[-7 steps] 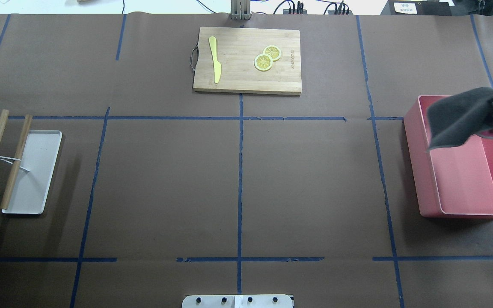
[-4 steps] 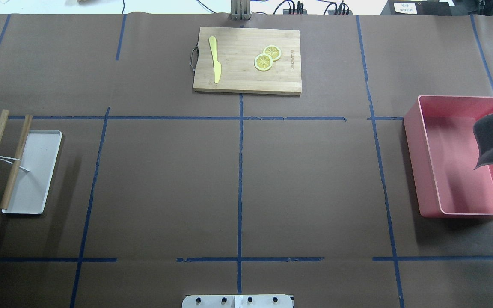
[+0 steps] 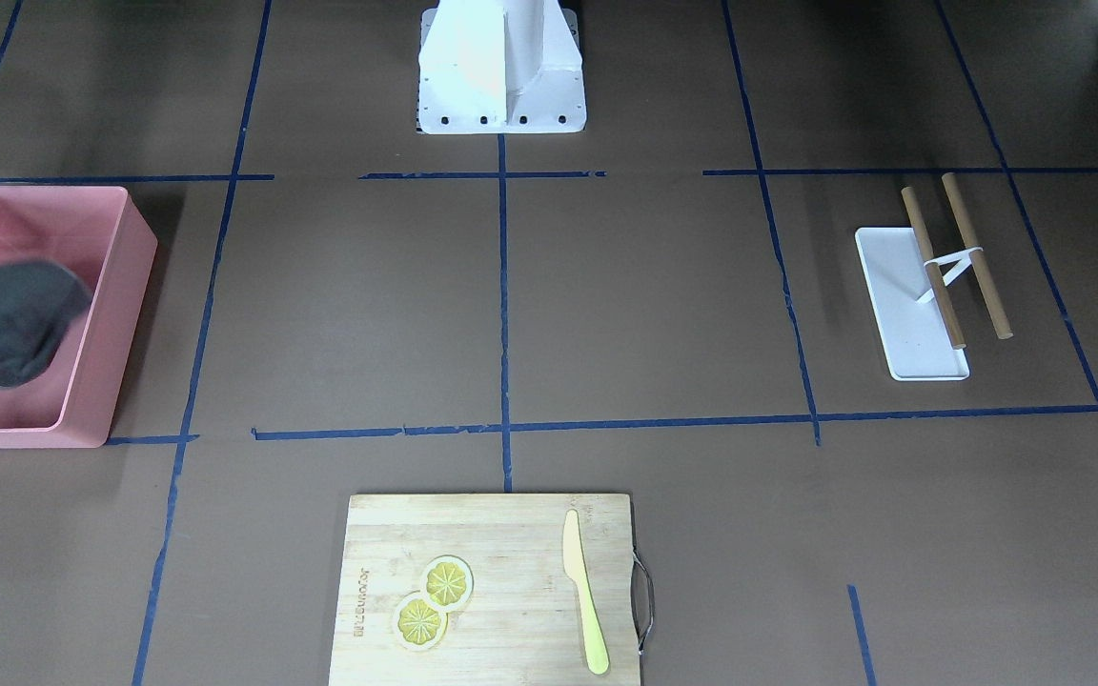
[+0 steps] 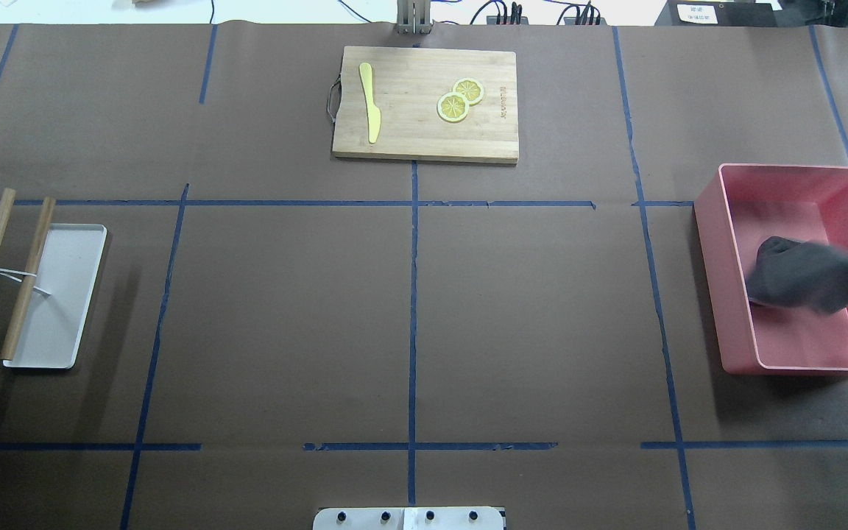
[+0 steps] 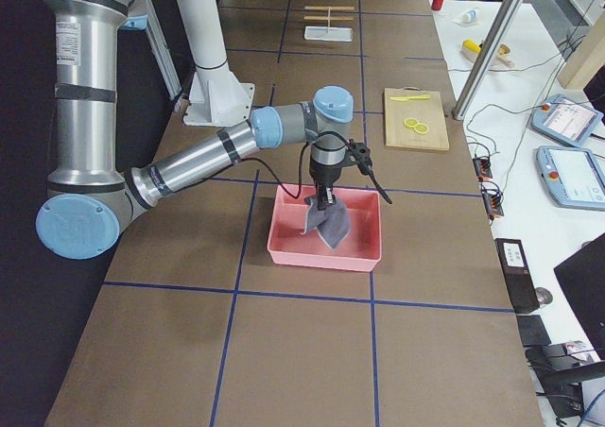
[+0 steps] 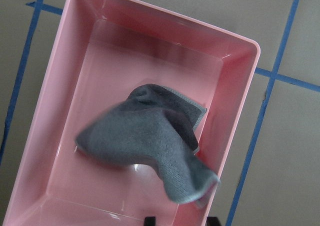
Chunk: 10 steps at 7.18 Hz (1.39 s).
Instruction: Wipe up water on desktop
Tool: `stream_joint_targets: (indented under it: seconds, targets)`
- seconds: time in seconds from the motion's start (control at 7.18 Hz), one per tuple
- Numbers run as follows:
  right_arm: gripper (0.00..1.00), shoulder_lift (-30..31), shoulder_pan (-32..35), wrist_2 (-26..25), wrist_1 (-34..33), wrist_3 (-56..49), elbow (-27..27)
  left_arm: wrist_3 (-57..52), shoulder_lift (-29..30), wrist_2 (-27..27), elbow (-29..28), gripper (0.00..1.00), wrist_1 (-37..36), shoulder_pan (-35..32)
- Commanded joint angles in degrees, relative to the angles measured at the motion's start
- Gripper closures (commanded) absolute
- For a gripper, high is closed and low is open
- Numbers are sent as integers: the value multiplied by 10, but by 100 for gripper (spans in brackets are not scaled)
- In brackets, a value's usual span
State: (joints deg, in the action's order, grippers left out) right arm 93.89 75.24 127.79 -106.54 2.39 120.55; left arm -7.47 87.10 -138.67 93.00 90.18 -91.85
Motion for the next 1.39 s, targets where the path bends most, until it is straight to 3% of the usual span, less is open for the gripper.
stream_joint_targets:
  seconds: [0.0,0.42,0.7,0.97,1.25]
  targets:
    - [0,0,0,0,3,1,-1,0,0,1,0,0,0,0]
    - [0,17,2,15,3,-5,-31,-3,-1,2,-5,0,1,0]
    - [0,24,58,17,3,-11,-39,-5,2,6,1,0,-1,0]
    - [0,51,138,20,3,-86,-55,-7,7,8,2,0,-2,4]
    - [0,78,146,20,25,-85,-69,-78,8,41,3,0,-14,22]
